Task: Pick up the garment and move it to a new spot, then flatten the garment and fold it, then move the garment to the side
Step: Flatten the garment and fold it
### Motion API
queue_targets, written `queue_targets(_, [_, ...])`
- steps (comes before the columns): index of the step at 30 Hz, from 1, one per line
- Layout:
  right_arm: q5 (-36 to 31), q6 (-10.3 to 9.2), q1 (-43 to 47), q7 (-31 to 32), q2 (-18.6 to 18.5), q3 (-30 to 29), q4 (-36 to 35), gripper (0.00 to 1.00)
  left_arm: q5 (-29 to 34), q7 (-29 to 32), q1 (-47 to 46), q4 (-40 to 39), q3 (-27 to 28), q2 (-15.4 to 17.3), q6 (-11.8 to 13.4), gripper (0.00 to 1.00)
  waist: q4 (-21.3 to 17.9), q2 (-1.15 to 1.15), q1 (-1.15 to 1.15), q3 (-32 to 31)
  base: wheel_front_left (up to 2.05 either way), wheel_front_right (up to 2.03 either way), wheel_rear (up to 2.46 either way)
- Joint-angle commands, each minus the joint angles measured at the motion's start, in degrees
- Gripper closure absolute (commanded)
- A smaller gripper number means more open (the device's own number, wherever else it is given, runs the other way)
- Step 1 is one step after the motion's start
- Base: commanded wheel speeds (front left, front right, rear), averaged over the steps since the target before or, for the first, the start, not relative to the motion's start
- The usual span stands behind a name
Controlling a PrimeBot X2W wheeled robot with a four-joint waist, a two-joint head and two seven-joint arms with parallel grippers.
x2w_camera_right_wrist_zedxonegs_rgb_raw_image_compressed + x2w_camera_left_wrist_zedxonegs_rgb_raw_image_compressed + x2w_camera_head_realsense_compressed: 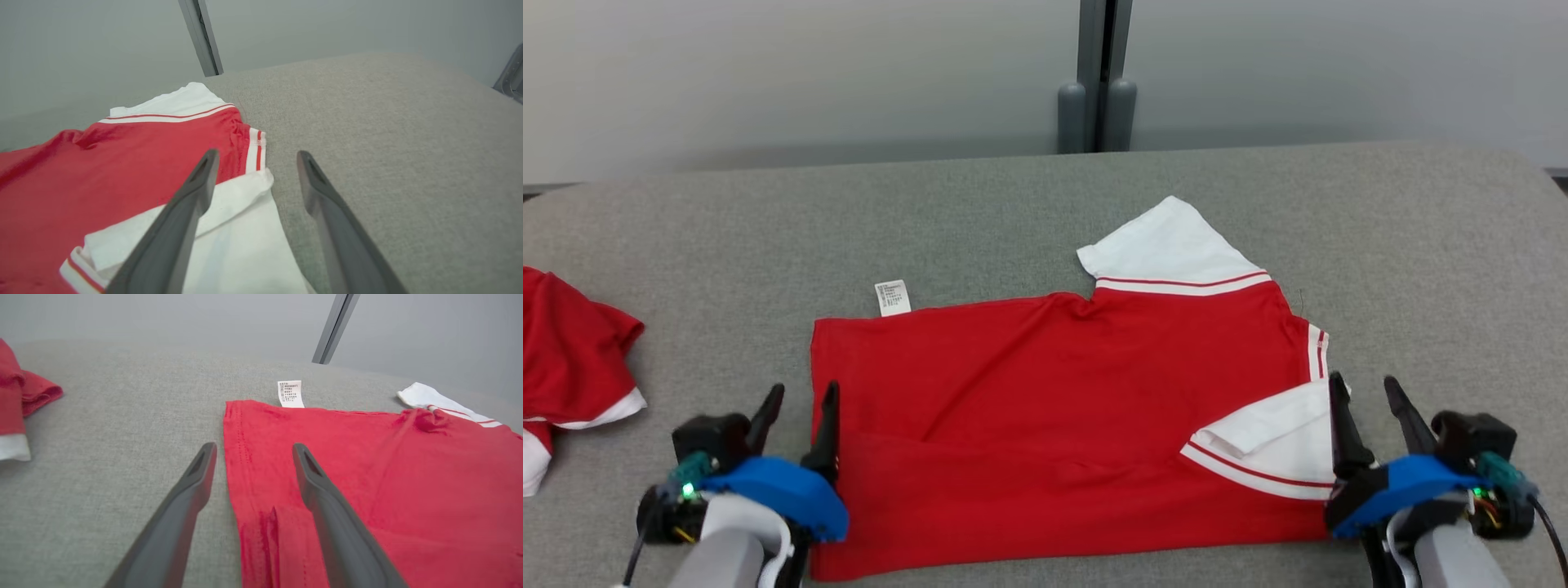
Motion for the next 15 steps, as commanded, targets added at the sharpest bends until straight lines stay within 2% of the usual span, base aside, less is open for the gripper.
queue_targets(1, [-0.58, 0.01, -2.40, -0.04, -0.25, 0.75, -0.19, 0.00, -0.72, 0.50, -3.38, 0.87, -0.62, 0.81, 0.10, 0.00, 0.23, 0.00, -0.01, 1.48, 0.00, 0.00, 0.00])
queue_targets(9, [-1.09, 0.01, -13.12, -0.03, -0.27, 6.98, 0.69, 0.00, -6.66, 1.86, -15.50, 6.30, -6.45, 5.79, 0.09, 0.00, -1.96, 0.00, -0.01, 8.64, 0.00, 0.00, 0.00])
queue_targets(15, [-0.16, 0.01, -17.70, -0.04, -0.26, 10.25, 0.65, 0.00, -10.58, 2.43, -19.22, 9.73, -11.55, 8.04, 0.09, 0.00, -3.03, 0.00, -0.01, 12.31, 0.00, 0.00, 0.00])
